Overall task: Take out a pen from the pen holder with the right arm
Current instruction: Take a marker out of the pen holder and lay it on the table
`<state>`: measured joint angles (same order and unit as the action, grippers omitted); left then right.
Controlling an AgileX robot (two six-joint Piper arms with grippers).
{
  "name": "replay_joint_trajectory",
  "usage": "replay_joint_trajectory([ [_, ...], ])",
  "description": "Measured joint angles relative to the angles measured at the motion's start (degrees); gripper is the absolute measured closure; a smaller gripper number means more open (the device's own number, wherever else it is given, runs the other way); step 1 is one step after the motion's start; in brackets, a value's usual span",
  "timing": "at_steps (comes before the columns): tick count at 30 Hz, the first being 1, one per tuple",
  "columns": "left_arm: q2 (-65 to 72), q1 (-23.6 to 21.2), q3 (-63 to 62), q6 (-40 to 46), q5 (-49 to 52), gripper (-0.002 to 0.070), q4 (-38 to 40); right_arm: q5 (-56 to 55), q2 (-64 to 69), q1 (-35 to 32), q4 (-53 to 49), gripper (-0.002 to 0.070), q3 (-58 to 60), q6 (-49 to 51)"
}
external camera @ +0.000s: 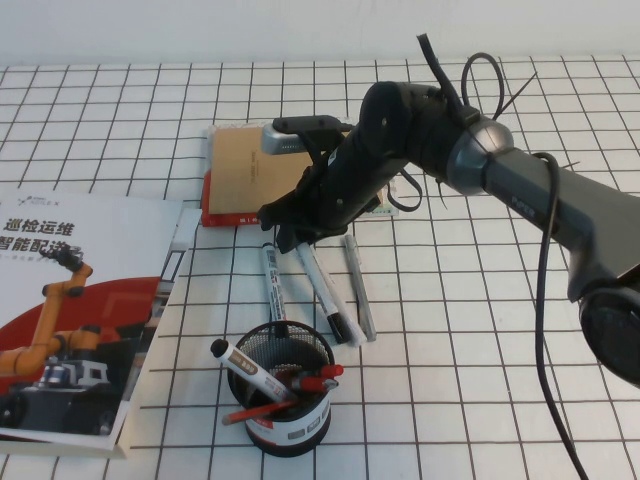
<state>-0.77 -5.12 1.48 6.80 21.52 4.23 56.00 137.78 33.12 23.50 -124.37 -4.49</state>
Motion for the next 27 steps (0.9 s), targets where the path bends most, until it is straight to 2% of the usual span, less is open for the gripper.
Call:
replay_joint_trajectory([
  [4, 0.0, 0.0, 0.0, 0.0, 0.0, 0.0678, 0.0, 0.0, 0.2, 0.1, 0.0, 0.0526, 0.0, -0.1],
  [11, 0.0, 0.0, 0.0, 0.0, 0.0, 0.0678, 0.0, -0.1, 0.3, 0.2, 0.0, 0.033, 0.0, -0.2],
  [14, 0.0, 0.0, 0.0, 0.0, 0.0, 0.0678, 0.0, -0.1, 0.2, 0.2, -0.4, 0.0314, 0.0, -0.2],
  [17, 0.0, 0.0, 0.0, 0.0, 0.0, 0.0678, 0.0, 0.7, -1.7, 0.2, -1.8, 0.0353, 0.0, -0.1],
  [19, 0.0, 0.0, 0.0, 0.0, 0.0, 0.0678, 0.0, 2.2, -4.0, 0.2, -3.0, 0.0413, 0.0, -0.1],
  [24, 0.0, 0.0, 0.0, 0.0, 0.0, 0.0678, 0.0, 6.7, -13.7, 0.3, -8.2, 0.0631, 3.4, 0.8],
  [27, 0.0, 0.0, 0.0, 0.0, 0.0, 0.0678, 0.0, 6.6, -21.4, 0.3, -11.0, 0.0675, 9.4, 1.9],
])
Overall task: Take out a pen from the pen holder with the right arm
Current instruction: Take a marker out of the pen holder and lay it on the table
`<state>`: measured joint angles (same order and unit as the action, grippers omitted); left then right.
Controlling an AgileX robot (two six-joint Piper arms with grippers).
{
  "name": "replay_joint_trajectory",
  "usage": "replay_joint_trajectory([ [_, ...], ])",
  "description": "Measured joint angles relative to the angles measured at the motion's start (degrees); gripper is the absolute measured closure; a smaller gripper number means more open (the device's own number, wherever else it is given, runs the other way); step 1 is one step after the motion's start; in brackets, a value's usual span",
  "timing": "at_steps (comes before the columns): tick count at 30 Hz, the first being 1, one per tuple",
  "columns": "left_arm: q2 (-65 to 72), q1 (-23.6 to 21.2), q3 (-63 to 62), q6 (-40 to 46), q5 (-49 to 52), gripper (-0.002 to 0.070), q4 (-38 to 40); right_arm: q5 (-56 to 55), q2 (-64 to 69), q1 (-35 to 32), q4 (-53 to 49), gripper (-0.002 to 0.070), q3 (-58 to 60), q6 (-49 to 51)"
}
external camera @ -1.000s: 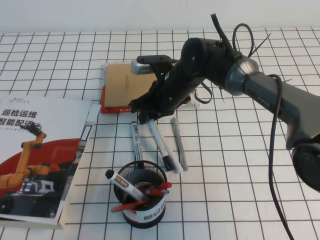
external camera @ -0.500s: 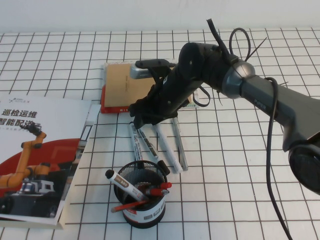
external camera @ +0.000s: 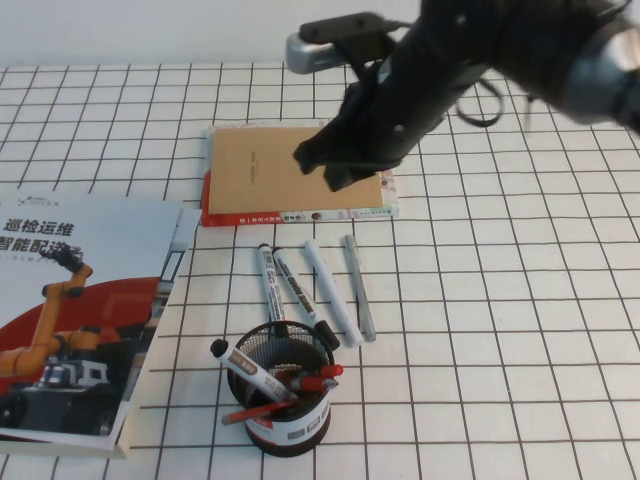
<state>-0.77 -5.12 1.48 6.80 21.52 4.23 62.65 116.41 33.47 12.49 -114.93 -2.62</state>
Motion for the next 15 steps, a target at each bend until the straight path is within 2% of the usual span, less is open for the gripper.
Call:
replay_joint_trajectory([
  [7, 0.0, 0.0, 0.0, 0.0, 0.0, 0.0678, 0.0, -3.6, -18.1, 0.0, -2.0, 0.0689, 19.0, 0.9],
  [15, 0.0, 0.0, 0.0, 0.0, 0.0, 0.0678, 0.0, -4.5, -37.7, 0.0, -2.3, 0.069, 35.3, 0.9],
])
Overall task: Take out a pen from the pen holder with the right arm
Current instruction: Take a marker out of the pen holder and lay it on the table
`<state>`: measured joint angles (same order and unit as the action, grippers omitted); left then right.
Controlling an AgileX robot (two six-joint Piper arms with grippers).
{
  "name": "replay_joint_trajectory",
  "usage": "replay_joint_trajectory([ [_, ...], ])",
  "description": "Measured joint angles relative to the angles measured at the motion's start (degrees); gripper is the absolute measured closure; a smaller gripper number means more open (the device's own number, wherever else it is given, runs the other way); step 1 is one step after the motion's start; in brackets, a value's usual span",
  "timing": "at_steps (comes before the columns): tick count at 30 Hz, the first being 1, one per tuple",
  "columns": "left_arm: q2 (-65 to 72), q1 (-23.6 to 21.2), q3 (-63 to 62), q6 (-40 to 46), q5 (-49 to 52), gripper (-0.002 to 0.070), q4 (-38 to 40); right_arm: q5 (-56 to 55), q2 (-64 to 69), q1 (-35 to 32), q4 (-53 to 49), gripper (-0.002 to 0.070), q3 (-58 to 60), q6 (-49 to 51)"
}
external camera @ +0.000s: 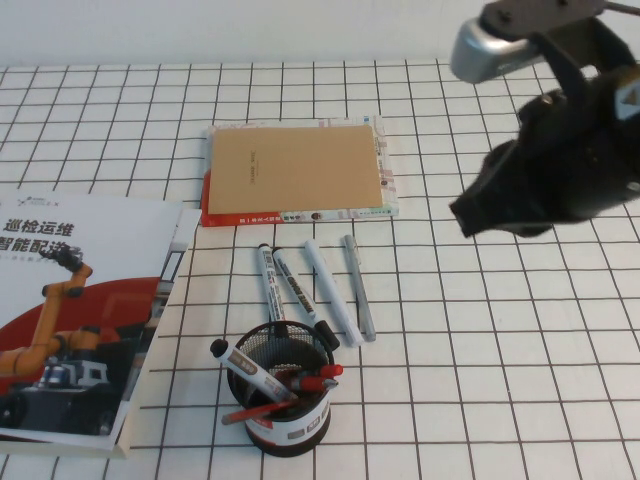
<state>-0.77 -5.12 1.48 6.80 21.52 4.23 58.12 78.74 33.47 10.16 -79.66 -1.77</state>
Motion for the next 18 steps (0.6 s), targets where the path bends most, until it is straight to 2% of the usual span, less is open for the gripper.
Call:
replay_joint_trajectory([
  [7, 0.0, 0.0, 0.0, 0.0, 0.0, 0.0678, 0.0, 3.8, -13.7, 0.0, 0.4, 0.069, 11.5, 0.0],
  [12, 0.0, 0.0, 0.0, 0.0, 0.0, 0.0678, 0.0, 10.0, -17.1, 0.0, 0.0, 0.069, 13.1, 0.0],
  [18, 0.0, 0.0, 0.0, 0.0, 0.0, 0.0678, 0.0, 10.3, -17.9, 0.0, -2.5, 0.0692, 13.4, 0.0],
])
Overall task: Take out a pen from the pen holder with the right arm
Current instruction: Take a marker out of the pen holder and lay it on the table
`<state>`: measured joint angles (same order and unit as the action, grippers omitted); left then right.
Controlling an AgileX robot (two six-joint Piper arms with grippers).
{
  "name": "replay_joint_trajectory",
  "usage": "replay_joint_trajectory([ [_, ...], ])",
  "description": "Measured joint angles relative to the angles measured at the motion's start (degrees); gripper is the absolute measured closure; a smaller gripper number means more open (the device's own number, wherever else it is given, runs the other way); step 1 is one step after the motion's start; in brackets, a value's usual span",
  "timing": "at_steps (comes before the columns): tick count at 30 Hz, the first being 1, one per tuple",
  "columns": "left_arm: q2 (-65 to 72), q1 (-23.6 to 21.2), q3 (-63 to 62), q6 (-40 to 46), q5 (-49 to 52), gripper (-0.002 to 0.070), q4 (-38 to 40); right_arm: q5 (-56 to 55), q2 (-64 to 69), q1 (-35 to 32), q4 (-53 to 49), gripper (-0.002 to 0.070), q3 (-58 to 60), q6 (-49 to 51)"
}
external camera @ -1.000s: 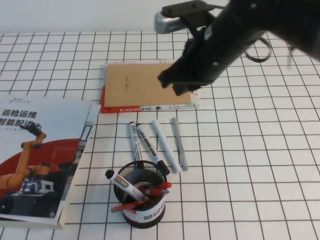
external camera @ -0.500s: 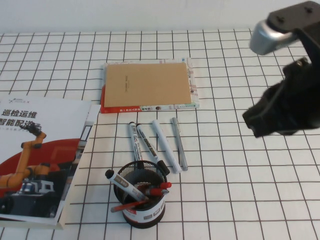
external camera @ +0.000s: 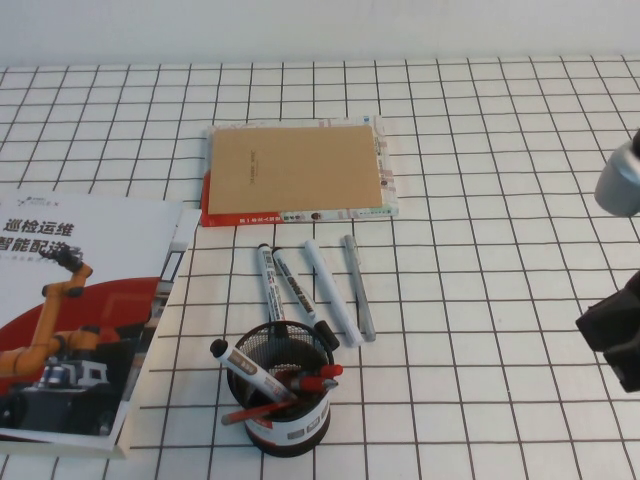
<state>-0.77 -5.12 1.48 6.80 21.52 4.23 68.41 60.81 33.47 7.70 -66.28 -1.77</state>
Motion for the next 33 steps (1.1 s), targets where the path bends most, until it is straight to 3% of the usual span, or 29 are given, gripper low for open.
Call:
replay_joint_trajectory([
  [4, 0.0, 0.0, 0.0, 0.0, 0.0, 0.0678, 0.0, -1.4, -0.2, -0.1, -1.9, 0.0692, 1.3, 0.0],
  [7, 0.0, 0.0, 0.0, 0.0, 0.0, 0.0678, 0.0, -8.5, -3.2, -2.4, -2.7, 0.0692, 5.6, -0.6],
  [22, 0.0, 0.0, 0.0, 0.0, 0.0, 0.0678, 0.0, -55.0, -39.3, -28.3, 0.3, 0.0692, 55.7, -3.0],
  [33, 0.0, 0.0, 0.0, 0.0, 0.0, 0.0678, 0.0, -60.0, -57.1, -32.7, 0.7, 0.0692, 67.6, -3.0],
])
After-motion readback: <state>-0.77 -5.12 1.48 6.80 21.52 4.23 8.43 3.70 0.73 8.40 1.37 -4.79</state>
